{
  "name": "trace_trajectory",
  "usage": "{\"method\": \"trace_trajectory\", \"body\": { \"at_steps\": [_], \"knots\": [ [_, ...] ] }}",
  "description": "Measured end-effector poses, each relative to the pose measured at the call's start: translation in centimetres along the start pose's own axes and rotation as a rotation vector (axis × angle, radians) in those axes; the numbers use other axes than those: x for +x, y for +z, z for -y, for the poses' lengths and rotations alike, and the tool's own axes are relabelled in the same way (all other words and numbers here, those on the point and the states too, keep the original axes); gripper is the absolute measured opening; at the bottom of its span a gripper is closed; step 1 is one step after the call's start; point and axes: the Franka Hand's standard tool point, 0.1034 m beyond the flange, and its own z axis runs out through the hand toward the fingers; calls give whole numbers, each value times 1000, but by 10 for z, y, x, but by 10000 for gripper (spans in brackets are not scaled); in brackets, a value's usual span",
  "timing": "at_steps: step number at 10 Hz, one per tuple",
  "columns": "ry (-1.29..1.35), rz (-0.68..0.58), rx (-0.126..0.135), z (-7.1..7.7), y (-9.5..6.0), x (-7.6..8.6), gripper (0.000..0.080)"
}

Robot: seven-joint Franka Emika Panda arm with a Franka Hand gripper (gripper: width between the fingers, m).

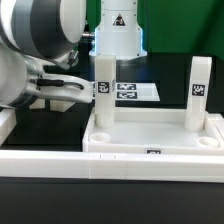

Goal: Assemble desk

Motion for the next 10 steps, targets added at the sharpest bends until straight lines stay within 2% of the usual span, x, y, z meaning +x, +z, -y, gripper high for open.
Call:
{"method": "trace_trajectory", "body": {
  "at_steps": [6,9,10],
  "knots": [
    [3,10,0,-1,20,5,649],
    [3,10,0,-1,20,5,649],
    [3,9,0,-1,20,5,561]
  ]
}}
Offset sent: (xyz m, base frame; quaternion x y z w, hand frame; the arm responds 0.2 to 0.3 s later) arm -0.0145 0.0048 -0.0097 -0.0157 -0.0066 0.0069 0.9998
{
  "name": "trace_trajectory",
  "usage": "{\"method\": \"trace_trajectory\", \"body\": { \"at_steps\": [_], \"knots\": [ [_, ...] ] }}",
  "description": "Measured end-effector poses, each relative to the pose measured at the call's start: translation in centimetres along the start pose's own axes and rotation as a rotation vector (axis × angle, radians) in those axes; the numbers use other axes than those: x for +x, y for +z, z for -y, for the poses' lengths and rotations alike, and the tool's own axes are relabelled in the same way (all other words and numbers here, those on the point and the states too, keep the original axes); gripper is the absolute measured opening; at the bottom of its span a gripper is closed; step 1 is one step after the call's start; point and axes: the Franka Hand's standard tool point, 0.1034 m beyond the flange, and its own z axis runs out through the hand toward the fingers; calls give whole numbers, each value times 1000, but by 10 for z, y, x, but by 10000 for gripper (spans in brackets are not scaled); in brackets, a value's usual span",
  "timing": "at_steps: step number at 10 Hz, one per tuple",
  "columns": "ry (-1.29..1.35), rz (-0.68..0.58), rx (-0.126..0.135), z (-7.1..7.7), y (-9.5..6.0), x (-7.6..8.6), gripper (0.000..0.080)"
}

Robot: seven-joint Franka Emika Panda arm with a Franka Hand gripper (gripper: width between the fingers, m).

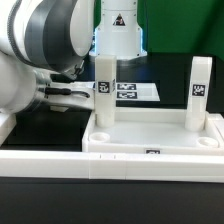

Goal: Assemble desk

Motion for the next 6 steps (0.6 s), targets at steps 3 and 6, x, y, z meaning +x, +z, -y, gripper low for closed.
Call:
{"method": "trace_trajectory", "body": {
  "at_steps": [3,6],
  "knots": [
    [0,0,0,0,0,0,288],
    [0,0,0,0,0,0,288]
  ]
}}
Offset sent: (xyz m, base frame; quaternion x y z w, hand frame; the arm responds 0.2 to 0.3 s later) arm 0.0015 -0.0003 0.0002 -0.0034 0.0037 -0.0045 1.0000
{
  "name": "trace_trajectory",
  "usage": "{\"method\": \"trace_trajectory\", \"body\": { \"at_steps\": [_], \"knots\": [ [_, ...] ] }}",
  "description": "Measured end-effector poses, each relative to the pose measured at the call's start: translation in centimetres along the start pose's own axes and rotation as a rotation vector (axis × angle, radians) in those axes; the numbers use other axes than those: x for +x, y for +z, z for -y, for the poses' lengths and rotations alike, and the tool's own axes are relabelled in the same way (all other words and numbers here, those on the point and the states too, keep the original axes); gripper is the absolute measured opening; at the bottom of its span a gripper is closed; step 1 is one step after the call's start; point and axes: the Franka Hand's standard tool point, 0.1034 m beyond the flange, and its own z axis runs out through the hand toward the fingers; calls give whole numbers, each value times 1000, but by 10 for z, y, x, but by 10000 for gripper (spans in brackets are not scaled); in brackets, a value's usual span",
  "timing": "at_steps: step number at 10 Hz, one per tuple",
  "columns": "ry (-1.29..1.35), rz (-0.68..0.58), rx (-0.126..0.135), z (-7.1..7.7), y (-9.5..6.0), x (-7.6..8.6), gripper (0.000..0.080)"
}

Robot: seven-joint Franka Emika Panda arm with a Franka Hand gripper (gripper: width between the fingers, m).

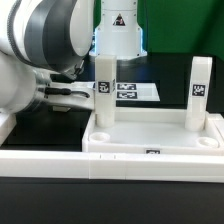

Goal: Assemble desk

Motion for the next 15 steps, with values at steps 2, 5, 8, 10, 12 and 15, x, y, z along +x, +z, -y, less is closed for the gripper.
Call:
{"method": "trace_trajectory", "body": {
  "at_steps": [2,5,8,10,12,15],
  "knots": [
    [-8,-5,0,-1,-3,0,288],
    [-88,-26,10,-1,-33,-18,288],
    [-100,-76,1,19,-63,-36,290],
    [-111,-118,-7,21,-67,-31,290],
    [-113,-142,-8,21,-69,-27,290],
    [-136,-377,-16,21,-100,-28,290]
  ]
}}
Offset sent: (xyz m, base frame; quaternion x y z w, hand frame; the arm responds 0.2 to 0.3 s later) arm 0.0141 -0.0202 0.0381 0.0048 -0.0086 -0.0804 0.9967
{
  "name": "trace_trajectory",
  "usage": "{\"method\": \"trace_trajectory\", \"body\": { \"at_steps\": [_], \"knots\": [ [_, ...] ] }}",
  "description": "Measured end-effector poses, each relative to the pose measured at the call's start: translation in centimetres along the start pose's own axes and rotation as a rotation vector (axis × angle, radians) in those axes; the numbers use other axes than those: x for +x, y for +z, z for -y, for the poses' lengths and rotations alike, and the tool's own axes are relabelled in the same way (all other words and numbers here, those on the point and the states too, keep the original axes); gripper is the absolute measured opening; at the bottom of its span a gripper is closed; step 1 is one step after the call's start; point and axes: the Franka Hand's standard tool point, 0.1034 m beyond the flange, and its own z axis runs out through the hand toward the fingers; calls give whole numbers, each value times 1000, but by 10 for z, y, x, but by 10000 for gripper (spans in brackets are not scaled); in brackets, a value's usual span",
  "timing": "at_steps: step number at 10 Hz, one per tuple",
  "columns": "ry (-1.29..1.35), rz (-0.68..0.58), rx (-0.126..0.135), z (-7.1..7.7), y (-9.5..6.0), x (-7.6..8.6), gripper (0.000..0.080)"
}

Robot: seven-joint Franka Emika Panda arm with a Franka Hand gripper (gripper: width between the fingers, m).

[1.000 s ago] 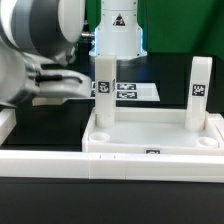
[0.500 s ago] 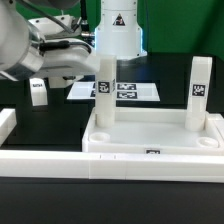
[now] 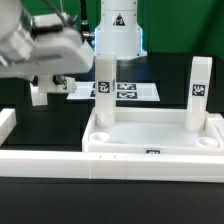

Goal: Assemble desk

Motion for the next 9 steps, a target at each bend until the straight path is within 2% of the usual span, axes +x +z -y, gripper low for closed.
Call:
{"method": "trace_trajectory", "body": {
  "at_steps": [3,4,6,7,8,9],
  "knots": [
    [-5,-111,-8,8,-34,-2,290],
    [-8,-212,-23,6,-38,6,290],
    [-3,-315,-38,3,-38,5,290],
    [-1,-403,-55,1,-42,11,290],
    [1,-438,-59,4,-43,6,290],
    [-11,-445,-57,12,-51,3,290]
  ]
}}
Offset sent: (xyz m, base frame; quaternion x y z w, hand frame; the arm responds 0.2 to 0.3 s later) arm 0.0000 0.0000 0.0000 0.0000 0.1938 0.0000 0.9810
